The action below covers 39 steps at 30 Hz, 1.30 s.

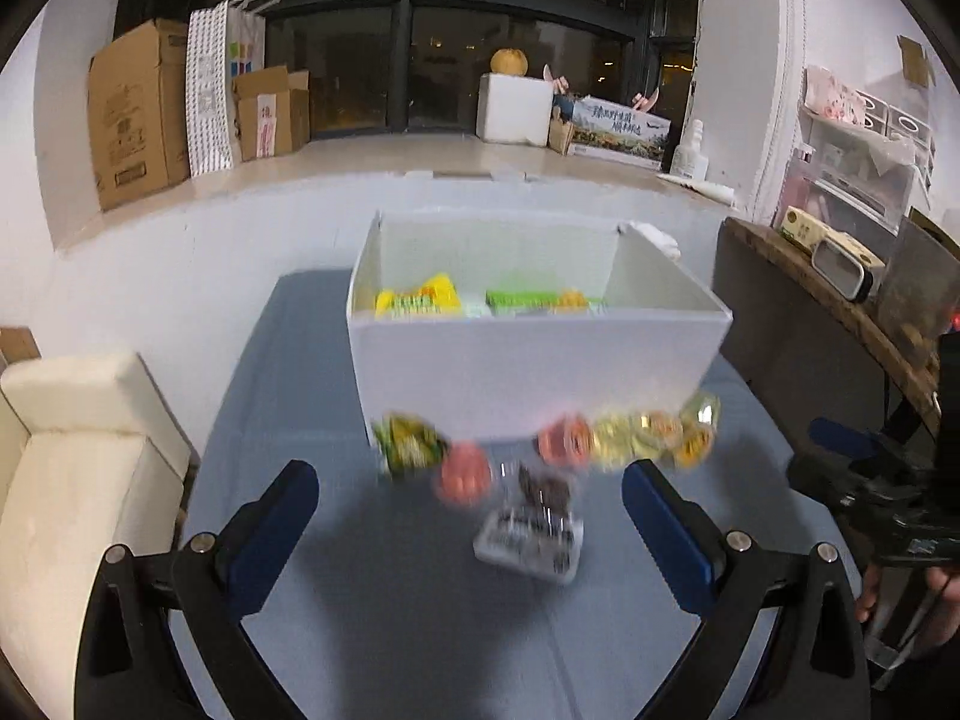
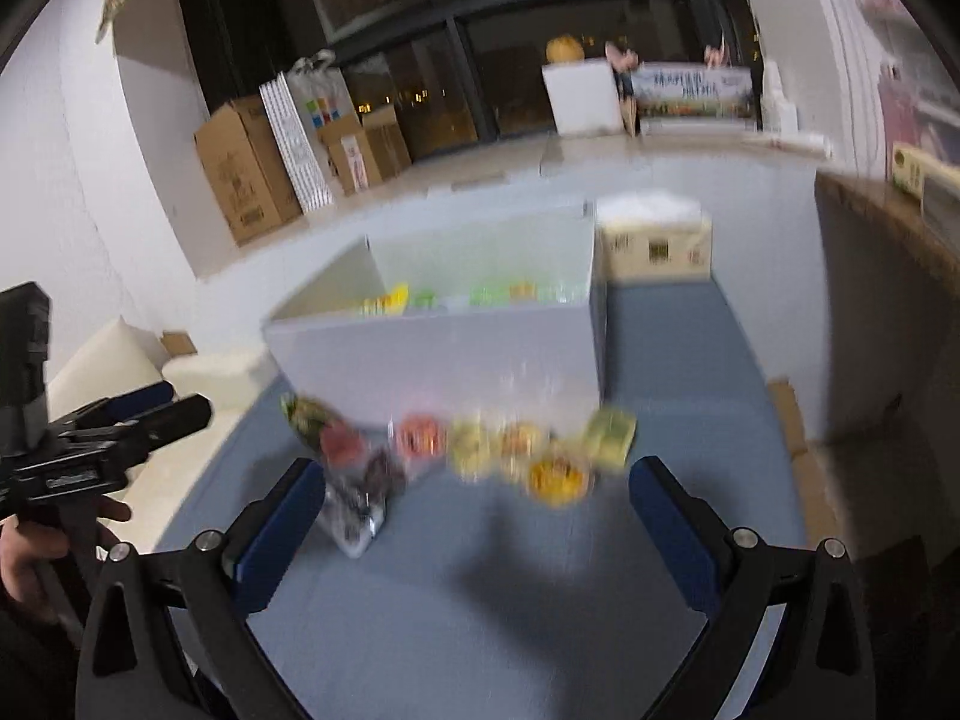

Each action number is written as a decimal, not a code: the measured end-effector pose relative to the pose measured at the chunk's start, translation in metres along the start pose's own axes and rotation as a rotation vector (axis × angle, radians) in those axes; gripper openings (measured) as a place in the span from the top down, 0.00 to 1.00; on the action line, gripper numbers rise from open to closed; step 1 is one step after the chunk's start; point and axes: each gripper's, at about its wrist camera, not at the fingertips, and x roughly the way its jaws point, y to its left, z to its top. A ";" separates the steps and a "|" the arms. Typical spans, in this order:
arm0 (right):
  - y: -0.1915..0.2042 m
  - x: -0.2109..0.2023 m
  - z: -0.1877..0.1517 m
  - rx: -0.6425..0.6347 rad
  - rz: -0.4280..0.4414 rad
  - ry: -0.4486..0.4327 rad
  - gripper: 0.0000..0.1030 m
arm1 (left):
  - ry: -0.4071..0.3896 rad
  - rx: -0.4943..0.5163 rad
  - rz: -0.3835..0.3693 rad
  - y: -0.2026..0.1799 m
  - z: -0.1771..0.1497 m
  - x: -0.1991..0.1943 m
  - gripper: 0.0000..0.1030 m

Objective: Organize snacks
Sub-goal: 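Grasp the round yellow cartoon jelly cup with the right tool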

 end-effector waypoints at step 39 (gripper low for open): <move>-0.020 0.041 -0.022 0.044 -0.084 0.081 0.51 | 0.154 -0.008 -0.001 -0.010 -0.052 0.057 0.00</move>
